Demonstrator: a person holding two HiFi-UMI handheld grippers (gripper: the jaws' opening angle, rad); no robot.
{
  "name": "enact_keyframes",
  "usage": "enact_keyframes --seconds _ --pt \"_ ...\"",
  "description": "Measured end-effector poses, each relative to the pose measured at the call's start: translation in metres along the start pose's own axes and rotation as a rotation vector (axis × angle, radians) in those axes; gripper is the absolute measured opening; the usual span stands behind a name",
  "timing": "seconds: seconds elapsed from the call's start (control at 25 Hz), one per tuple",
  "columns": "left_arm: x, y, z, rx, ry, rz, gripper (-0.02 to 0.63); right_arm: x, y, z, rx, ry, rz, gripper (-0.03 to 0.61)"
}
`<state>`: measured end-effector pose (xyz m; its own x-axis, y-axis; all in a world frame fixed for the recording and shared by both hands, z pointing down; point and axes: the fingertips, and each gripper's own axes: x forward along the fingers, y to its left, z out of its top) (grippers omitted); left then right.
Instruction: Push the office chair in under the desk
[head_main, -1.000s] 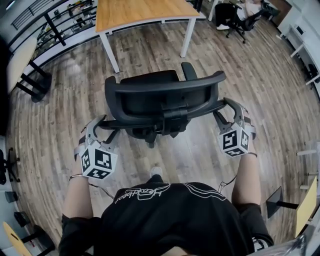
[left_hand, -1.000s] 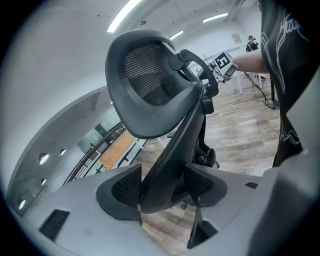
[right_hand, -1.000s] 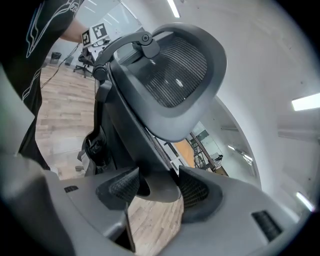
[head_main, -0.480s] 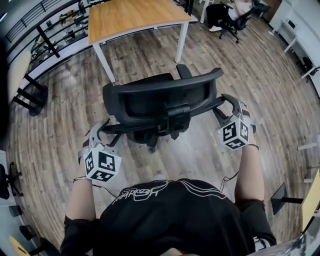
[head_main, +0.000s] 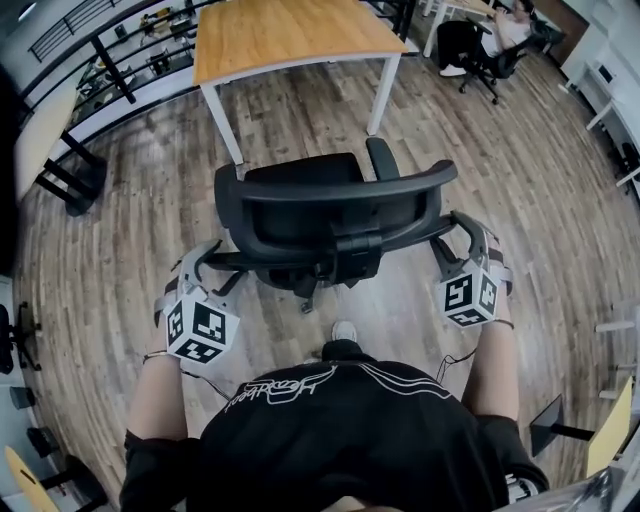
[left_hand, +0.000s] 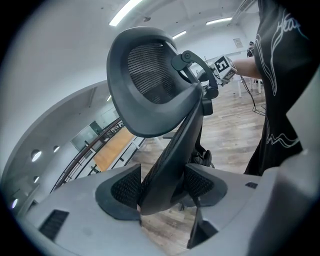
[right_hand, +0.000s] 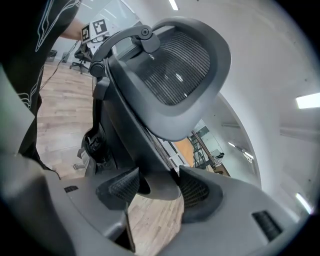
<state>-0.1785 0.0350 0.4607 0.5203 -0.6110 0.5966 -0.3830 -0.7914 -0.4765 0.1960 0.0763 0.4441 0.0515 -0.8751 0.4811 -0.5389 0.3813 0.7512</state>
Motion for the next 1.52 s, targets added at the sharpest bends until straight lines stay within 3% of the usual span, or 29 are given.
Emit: enact_keyframes --seconds 0.8,1.52 --pt "0.092 0.094 0.017 -0.034 0.023 0.054 0.266 0.129 -0.072 0.021 -0.040 -0.052 0.002 0.265" --pt "0.158 0.148 0.035 -0.044 0.071 0.129 0.273 0.206 -0.123 0.024 -0.052 -0.122 0.009 0.265"
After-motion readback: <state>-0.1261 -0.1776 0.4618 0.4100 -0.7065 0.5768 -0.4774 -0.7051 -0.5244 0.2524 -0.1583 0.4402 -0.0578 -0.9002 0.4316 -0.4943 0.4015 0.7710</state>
